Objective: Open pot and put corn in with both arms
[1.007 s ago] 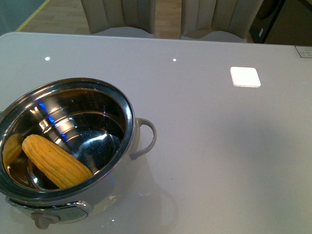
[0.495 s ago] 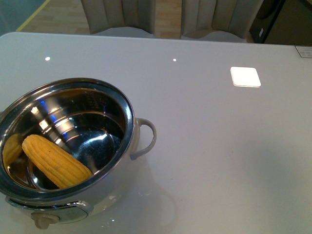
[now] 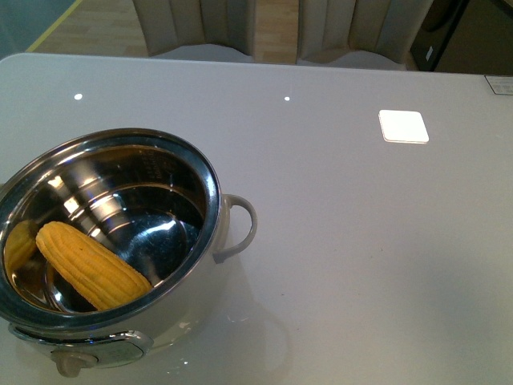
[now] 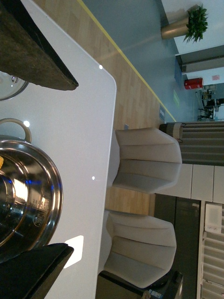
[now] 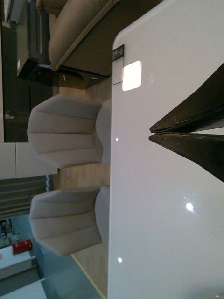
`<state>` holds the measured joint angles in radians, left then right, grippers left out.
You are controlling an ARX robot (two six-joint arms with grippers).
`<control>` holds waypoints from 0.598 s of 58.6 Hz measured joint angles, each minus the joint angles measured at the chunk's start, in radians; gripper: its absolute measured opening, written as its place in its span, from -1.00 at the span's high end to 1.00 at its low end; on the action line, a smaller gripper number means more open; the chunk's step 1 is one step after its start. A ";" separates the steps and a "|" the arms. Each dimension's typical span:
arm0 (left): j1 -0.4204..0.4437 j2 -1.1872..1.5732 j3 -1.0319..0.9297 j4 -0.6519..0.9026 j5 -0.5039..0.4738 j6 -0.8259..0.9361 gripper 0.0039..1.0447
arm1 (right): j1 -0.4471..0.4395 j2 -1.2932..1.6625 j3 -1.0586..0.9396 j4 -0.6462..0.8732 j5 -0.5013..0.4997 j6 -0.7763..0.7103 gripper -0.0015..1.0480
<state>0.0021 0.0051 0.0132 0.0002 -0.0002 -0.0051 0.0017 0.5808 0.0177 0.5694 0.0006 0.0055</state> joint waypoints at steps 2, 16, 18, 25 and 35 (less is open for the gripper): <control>0.000 0.000 0.000 0.000 0.000 0.000 -0.87 | 0.000 -0.025 0.000 -0.021 0.000 0.000 0.96; 0.000 0.000 0.000 0.000 0.000 0.000 -0.87 | 0.000 -0.199 0.000 -0.189 0.000 0.000 0.96; 0.000 0.000 0.000 0.000 0.000 0.000 -0.87 | 0.000 -0.217 0.000 -0.206 0.000 0.000 0.96; 0.000 0.000 0.000 0.000 0.000 0.000 -0.87 | 0.000 -0.260 0.000 -0.248 0.000 0.000 0.96; 0.000 0.000 0.000 0.000 0.000 0.000 -0.87 | 0.000 -0.319 0.000 -0.307 0.000 0.000 0.96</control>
<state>0.0021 0.0051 0.0132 0.0002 -0.0002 -0.0048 0.0017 0.2615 0.0177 0.2626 0.0006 0.0059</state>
